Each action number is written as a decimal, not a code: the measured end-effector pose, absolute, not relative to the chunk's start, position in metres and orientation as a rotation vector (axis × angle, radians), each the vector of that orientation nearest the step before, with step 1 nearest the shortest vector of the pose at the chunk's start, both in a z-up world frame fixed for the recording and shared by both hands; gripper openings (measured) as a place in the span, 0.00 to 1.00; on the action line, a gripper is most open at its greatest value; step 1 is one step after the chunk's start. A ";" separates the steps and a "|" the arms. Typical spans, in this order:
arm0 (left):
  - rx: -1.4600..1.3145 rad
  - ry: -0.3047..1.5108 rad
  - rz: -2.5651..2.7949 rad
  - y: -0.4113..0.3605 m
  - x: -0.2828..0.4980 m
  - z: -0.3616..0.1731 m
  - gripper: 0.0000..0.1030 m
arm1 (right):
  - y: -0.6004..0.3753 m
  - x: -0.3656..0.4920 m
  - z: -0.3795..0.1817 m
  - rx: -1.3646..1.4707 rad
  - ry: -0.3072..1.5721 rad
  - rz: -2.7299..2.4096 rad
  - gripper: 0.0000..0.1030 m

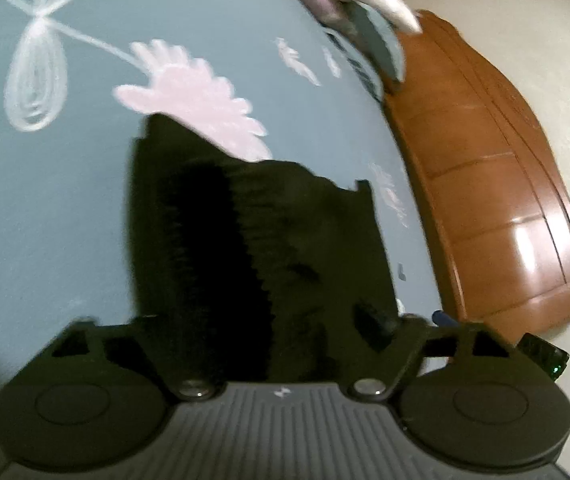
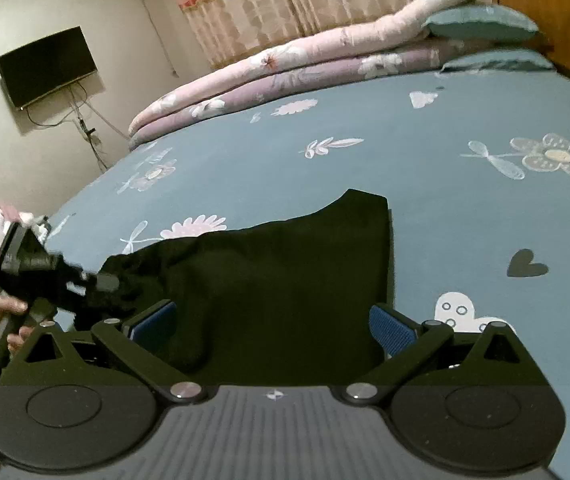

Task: Fold clothes
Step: 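Press the left gripper onto the pants waistband while the right gripper holds the fold, then close the left gripper on the folded pants while the right gripper grasps them too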

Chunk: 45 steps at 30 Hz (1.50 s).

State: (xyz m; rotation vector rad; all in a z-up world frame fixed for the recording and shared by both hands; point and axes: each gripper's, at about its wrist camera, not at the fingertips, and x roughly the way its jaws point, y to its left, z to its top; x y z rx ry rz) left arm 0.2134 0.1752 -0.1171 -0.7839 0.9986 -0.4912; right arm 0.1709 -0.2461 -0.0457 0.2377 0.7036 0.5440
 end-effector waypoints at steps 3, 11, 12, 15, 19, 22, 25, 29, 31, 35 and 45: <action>-0.765 1.011 -0.465 0.178 0.210 -0.117 0.49 | -0.254 0.192 -0.050 0.289 0.748 0.583 1.00; -0.699 1.023 -0.446 0.179 0.206 -0.113 0.48 | -0.291 0.251 -0.090 0.502 0.909 0.574 1.00; -0.691 1.024 -0.444 0.179 0.206 -0.113 0.48 | -0.296 0.259 -0.099 0.554 0.948 0.571 1.00; -0.673 1.024 -0.438 0.178 0.205 -0.112 0.48 | -0.302 0.274 -0.117 0.687 0.992 0.649 1.00; -0.672 1.024 -0.432 0.176 0.207 -0.111 0.49 | -0.288 0.301 -0.122 0.728 1.007 0.706 1.00; -0.667 1.026 -0.430 0.175 0.207 -0.111 0.49 | -0.274 0.323 -0.122 0.729 1.020 0.728 1.00; -0.664 1.024 -0.427 0.174 0.207 -0.110 0.49 | -0.267 0.323 -0.122 0.709 1.045 0.750 1.00; -0.675 1.016 -0.435 0.175 0.207 -0.112 0.49 | -0.271 0.299 -0.121 0.695 1.101 0.802 1.00; -0.677 1.014 -0.439 0.176 0.207 -0.112 0.49 | -0.271 0.291 -0.118 0.674 1.111 0.814 1.00; -0.683 1.012 -0.442 0.176 0.208 -0.113 0.49 | -0.268 0.284 -0.114 0.649 1.125 0.827 1.00; -0.685 1.014 -0.435 0.176 0.208 -0.113 0.49 | -0.263 0.303 -0.122 0.701 1.107 0.869 0.98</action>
